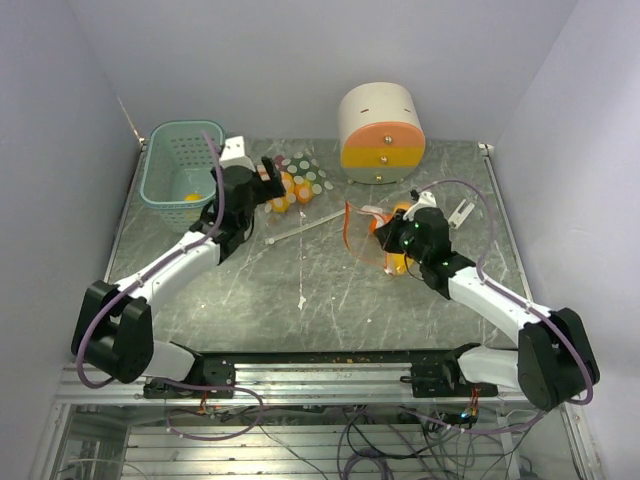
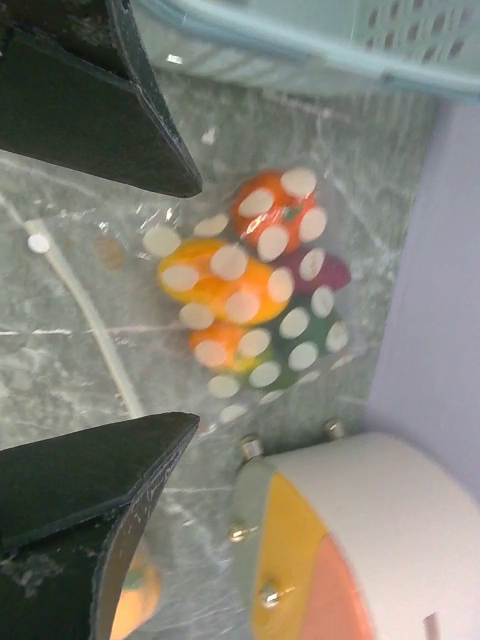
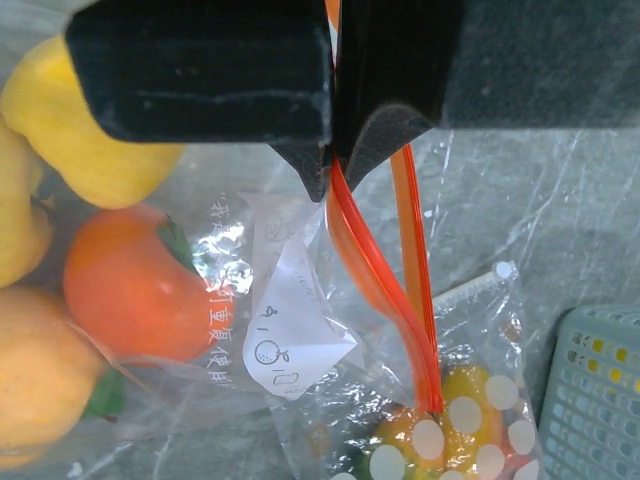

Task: Open the zip-top bag and remove the fake food
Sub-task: Place the fake fruit in the bin.

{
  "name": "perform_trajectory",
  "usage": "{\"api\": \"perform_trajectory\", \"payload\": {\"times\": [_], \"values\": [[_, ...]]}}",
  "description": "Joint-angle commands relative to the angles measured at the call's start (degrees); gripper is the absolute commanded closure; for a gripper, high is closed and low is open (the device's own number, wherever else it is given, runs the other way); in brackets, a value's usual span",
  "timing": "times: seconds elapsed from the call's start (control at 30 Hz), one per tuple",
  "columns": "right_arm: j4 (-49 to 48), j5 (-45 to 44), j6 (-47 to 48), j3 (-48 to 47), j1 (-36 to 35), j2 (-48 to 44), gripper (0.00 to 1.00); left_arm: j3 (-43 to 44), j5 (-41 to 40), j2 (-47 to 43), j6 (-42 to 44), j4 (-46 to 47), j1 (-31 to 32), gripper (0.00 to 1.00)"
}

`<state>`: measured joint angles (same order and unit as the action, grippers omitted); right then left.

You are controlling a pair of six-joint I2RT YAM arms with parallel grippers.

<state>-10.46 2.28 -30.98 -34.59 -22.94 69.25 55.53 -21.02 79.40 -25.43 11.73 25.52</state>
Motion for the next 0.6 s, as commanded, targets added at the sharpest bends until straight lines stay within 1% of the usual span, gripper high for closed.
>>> {"api": "perform_trajectory", "payload": {"times": [0.0,0.03,0.1,0.13,0.2,0.23,0.27,0.3,0.33,0.4,0.47,0.57], "values": [[-1.70,-5.80,-4.69,-2.10,-3.71,2.80,1.00,-4.92,1.67,-0.64,4.14,5.82,5.96,0.00],[-2.57,-5.69,-5.18,-2.19,-4.33,3.80,1.00,-6.07,2.32,-0.30,4.60,7.08,7.74,0.00],[-3.15,-5.21,-5.57,-2.83,-4.99,5.74,0.85,-7.64,1.93,1.12,5.41,8.64,12.37,0.03],[-3.09,-5.31,-5.39,-3.18,-6.30,6.28,0.79,-8.02,1.15,1.88,5.62,9.05,14.38,0.08],[-3.02,-5.54,-4.94,-3.18,-6.95,5.93,0.63,-8.08,-0.69,3.55,4.17,9.03,17.83,0.23],[-3.18,-5.90,-4.20,-2.87,-7.01,5.00,0.52,-8.00,-0.69,4.39,3.18,9.20,19.14,0.30],[-3.08,-6.50,-3.51,-2.56,-7.00,3.18,0.46,-8.10,-0.31,5.21,2.57,9.76,20.60,0.37],[-2.52,-7.34,-2.75,-2.37,-7.01,1.51,0.40,-8.20,-0.40,6.05,2.09,10.41,21.98,0.41],[-1.77,-8.02,-2.03,-2.33,-7.03,0.03,0.36,-8.28,-0.50,7.08,1.61,10.88,23.45,0.45],[0.41,-10.04,-0.18,-2.68,-6.95,-3.04,0.31,-8.40,-0.66,9.23,0.59,11.88,25.89,0.51],[2.29,-11.76,1.33,-3.06,-6.88,-5.81,0.30,-9.20,-0.12,11.42,-1.09,13.80,27.92,0.58],[4.83,-14.46,2.18,-2.92,-6.09,-9.34,0.29,-10.22,-0.25,14.67,-2.76,16.74,30.21,0.66]]}}
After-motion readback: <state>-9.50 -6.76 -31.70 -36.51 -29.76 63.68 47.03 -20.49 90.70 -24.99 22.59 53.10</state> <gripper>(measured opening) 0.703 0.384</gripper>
